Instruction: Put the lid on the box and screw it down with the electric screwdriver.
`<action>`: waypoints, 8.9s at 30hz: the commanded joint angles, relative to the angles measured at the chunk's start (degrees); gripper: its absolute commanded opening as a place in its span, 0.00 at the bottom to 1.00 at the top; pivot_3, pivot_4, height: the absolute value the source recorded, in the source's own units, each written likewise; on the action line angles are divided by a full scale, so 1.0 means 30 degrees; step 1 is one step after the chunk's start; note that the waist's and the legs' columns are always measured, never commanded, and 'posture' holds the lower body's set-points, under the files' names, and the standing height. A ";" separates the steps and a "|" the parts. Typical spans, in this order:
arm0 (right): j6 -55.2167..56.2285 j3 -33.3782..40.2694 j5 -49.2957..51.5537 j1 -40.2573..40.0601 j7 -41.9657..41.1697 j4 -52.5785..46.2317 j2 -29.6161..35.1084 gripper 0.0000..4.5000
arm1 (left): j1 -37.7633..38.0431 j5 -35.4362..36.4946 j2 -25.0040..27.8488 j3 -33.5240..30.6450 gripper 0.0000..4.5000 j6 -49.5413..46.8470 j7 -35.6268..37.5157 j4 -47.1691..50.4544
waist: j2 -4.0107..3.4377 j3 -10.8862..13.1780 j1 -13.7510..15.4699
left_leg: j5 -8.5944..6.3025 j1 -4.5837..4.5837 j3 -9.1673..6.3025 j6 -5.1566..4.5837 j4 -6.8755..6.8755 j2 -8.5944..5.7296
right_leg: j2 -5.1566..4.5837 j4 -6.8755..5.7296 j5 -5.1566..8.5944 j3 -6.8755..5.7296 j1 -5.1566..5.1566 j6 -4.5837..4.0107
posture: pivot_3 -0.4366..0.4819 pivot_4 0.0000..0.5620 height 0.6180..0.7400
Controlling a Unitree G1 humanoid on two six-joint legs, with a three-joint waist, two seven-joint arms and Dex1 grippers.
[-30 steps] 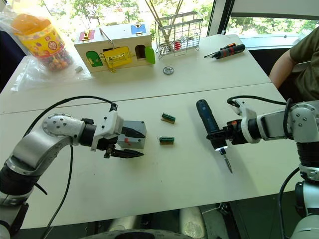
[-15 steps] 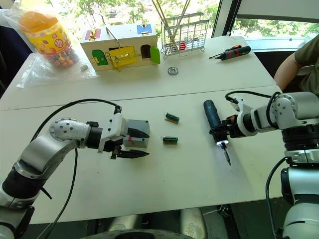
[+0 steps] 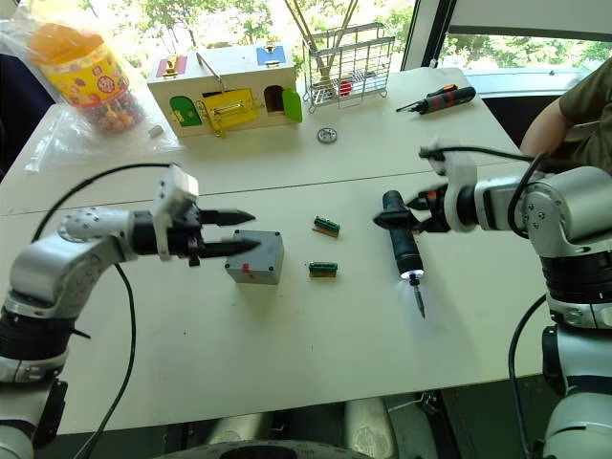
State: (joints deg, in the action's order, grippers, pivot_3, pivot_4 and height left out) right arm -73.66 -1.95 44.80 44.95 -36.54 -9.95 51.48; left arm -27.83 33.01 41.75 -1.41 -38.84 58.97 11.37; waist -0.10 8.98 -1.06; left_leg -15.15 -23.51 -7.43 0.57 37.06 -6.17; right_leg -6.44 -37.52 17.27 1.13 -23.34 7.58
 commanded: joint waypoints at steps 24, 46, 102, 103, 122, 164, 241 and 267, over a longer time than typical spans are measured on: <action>0.5060 -0.7343 -0.5375 -0.4765 0.1173 -0.4700 -0.7755 1.00 | 0.5116 -0.3342 -0.0254 0.0417 0.61 0.1139 -0.3716 0.0510 | 0.0039 -0.0013 0.0106 | 0.0024 0.0005 -0.0065 0.0047 0.0026 -0.0075 | -0.0070 -0.0042 -0.0002 -0.0005 0.0014 0.0000 | 0.48 0.27 1.00; 0.2676 -0.5301 -0.4106 -0.4645 0.0304 -0.6463 -0.7711 1.00 | 0.1591 -0.6486 -0.0055 0.0980 0.61 0.4896 -0.2360 -0.5474 | 0.0042 -0.0015 0.0073 | 0.0029 0.0004 -0.0064 0.0056 0.0045 -0.0102 | -0.0083 -0.0148 -0.0002 -0.0034 -0.0032 0.0000 | 0.48 0.27 1.00; 0.7957 -0.4535 -0.9099 -0.6202 -0.4543 -0.7108 -0.5482 1.00 | 0.2638 -0.2892 0.2822 -0.0770 0.61 0.1546 0.1989 -0.1967 | 0.0053 -0.0021 0.0112 | 0.0041 0.0006 -0.0074 0.0078 0.0027 -0.0087 | -0.0083 -0.0150 0.0000 -0.0047 -0.0033 0.0001 | 0.48 0.27 1.00; 0.7915 -0.4022 -0.8887 -0.6544 -0.4346 -0.6962 -0.5448 1.00 | 0.2531 -0.2553 0.3222 -0.0998 0.61 0.1278 0.2318 -0.1554 | 0.0054 -0.0021 0.0110 | 0.0041 0.0006 -0.0074 0.0077 0.0027 -0.0086 | -0.0084 -0.0150 0.0000 -0.0045 -0.0034 0.0001 | 0.48 0.27 1.00; 1.1108 -0.3577 -0.9736 -0.8747 -0.1806 -0.3747 -0.6651 0.59 | 0.2482 -0.1371 0.2605 0.2511 0.61 -0.0501 0.1312 0.4862 | 0.0055 -0.0020 0.0128 | 0.0043 0.0015 -0.0059 0.0080 0.0029 -0.0077 | -0.0070 -0.0150 0.0001 -0.0016 -0.0022 0.0000 | 0.48 0.27 1.00; 0.9142 -0.1611 -0.6884 -0.7121 -0.1020 -0.5187 -0.7953 0.01 | 0.2002 -0.1417 0.2315 0.1584 0.61 0.0199 0.0689 0.2325 | 0.0055 -0.0020 0.0093 | 0.0043 0.0015 -0.0061 0.0080 0.0036 -0.0076 | -0.0068 -0.0153 0.0001 -0.0020 -0.0019 0.0000 | 0.48 0.27 1.00; 1.2652 -0.4361 -0.9195 -0.4488 -0.1612 0.0775 -1.1369 0.01 | 0.3118 -0.1528 0.2443 0.0112 0.61 -0.0101 -0.0122 0.1583 | 0.0055 -0.0020 -0.0012 | 0.0049 0.0018 -0.0067 0.0090 0.0027 -0.0078 | -0.0028 -0.0183 0.0001 -0.0030 -0.0042 -0.0001 | 0.48 0.27 1.00; 1.2810 -0.4693 -0.9661 -0.4418 -0.1807 0.1212 -1.1517 0.21 | 0.3130 -0.1614 0.2297 0.0120 0.61 0.0010 -0.0155 0.1510 | 0.0054 -0.0020 -0.0007 | 0.0049 0.0018 -0.0067 0.0090 0.0028 -0.0078 | -0.0027 -0.0184 0.0001 -0.0031 -0.0042 -0.0001 | 0.48 0.27 1.00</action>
State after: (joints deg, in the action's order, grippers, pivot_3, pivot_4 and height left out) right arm -35.90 -16.41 15.36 30.92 -41.51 -5.17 17.31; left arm -17.75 28.09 48.53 -0.76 -39.46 58.50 15.26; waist 0.06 8.91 -1.08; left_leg -15.00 -23.46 -7.63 0.84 37.15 -6.40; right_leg -6.52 -38.07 17.28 1.04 -23.47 7.58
